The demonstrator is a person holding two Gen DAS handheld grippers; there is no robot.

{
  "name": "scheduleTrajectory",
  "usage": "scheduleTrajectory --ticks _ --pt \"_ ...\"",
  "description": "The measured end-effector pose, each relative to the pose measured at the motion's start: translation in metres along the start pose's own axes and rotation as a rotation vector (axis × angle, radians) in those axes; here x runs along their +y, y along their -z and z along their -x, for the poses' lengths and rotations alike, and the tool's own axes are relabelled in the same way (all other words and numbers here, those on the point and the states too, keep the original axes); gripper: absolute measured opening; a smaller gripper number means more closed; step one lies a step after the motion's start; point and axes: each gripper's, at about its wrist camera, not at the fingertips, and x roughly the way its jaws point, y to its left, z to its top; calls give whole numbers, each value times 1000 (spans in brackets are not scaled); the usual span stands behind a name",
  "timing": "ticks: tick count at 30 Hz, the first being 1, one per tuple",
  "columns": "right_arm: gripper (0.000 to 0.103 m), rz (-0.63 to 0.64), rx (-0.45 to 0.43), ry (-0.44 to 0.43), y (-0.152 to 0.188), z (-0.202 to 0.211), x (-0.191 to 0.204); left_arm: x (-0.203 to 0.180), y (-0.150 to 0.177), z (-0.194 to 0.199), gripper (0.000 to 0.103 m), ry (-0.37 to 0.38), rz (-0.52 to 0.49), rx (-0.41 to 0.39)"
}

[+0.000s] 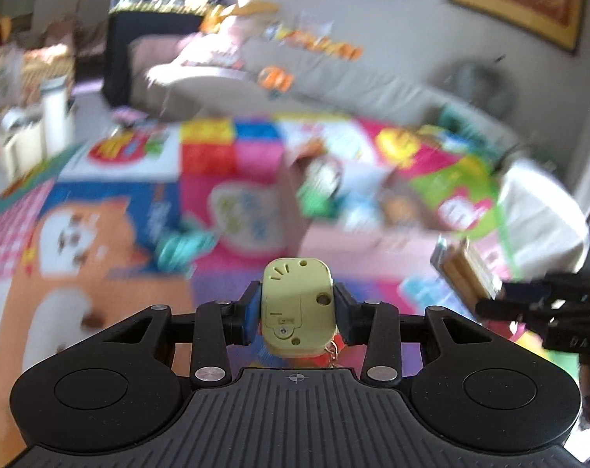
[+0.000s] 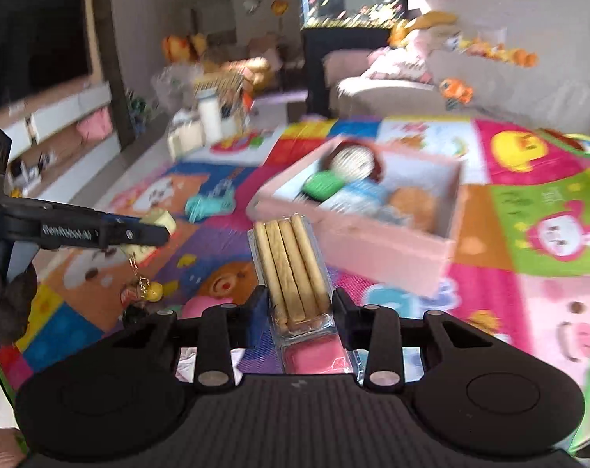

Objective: Organize objects
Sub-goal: 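Carry the wafer tray into the pink box with the right tool while the left tool carries the toy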

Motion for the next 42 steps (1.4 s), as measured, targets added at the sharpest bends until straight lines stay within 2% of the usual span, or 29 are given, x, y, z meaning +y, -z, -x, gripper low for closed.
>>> scheduleTrajectory --ticks 4,8,11,13,16,20,24,28,33,36,39,42 --pt "35 -69 -85 34 -6 26 -21 -24 -46 -4 43 55 -61 -86" --pt "35 -101 -145 54 -10 36 -33 -49 -92 -31 43 53 -126 -173" --pt "35 -114 -158 58 -10 36 -39 -52 -118 -74 43 68 -82 -94" --pt "35 -131 -155 64 -8 33 -44 -51 -122 -102 43 52 -65 -25" --pt "35 -157 -144 84 -7 26 -55 -46 -112 -116 43 -21 -75 -20" --pt "35 -191 -131 106 -10 17 -69 -19 -90 -104 43 0 8 -27" --pt "35 -208 -119 102 -23 0 -78 11 -51 -76 43 19 75 -23" --pt "35 -64 -114 169 -55 -27 -70 33 -14 -58 42 38 154 -10" --pt "35 127 -111 268 -113 -72 -55 56 3 -46 41 52 211 -19" --pt "35 111 -70 294 -145 -107 -61 68 4 -42 41 54 238 -38" --pt "36 83 45 250 -160 -143 -73 82 9 -31 41 48 270 -69" --pt "41 -15 58 228 -162 -143 -86 99 16 -19 41 40 305 -98"
